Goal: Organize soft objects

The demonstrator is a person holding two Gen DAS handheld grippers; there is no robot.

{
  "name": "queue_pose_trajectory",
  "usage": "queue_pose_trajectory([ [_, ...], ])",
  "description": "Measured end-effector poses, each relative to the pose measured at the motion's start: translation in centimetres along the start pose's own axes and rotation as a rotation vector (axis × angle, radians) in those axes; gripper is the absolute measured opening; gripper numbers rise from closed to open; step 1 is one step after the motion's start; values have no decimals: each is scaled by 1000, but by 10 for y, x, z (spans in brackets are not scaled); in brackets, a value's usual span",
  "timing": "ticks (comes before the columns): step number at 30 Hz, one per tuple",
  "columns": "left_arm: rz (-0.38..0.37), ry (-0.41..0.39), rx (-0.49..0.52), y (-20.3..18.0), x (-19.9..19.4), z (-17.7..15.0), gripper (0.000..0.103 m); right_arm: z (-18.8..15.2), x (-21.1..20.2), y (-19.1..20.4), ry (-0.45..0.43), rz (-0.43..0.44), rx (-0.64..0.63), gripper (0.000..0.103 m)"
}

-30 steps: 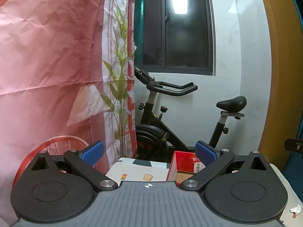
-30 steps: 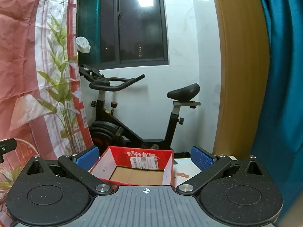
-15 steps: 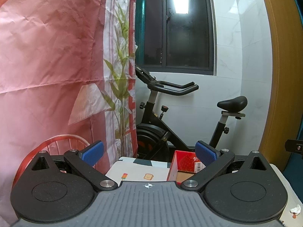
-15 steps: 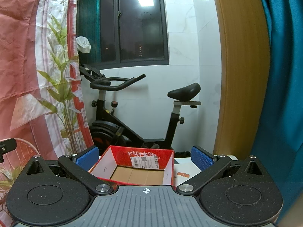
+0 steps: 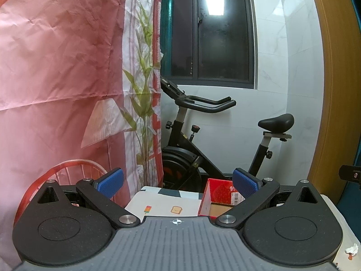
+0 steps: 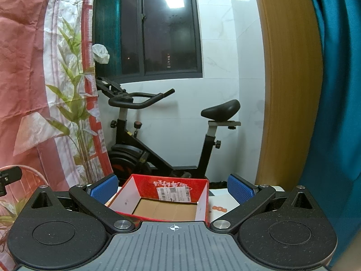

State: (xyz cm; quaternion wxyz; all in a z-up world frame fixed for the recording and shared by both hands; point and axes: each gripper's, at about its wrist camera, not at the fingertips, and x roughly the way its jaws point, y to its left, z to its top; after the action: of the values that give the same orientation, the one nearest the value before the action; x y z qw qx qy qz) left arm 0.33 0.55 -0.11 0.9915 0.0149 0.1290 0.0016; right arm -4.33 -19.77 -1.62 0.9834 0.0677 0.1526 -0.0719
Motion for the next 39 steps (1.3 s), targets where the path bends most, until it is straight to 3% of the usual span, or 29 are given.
queue_pose_trajectory([
  [39,-7,11,-6,2,2,-2,103,1,-1,-4,10,7,2,103],
])
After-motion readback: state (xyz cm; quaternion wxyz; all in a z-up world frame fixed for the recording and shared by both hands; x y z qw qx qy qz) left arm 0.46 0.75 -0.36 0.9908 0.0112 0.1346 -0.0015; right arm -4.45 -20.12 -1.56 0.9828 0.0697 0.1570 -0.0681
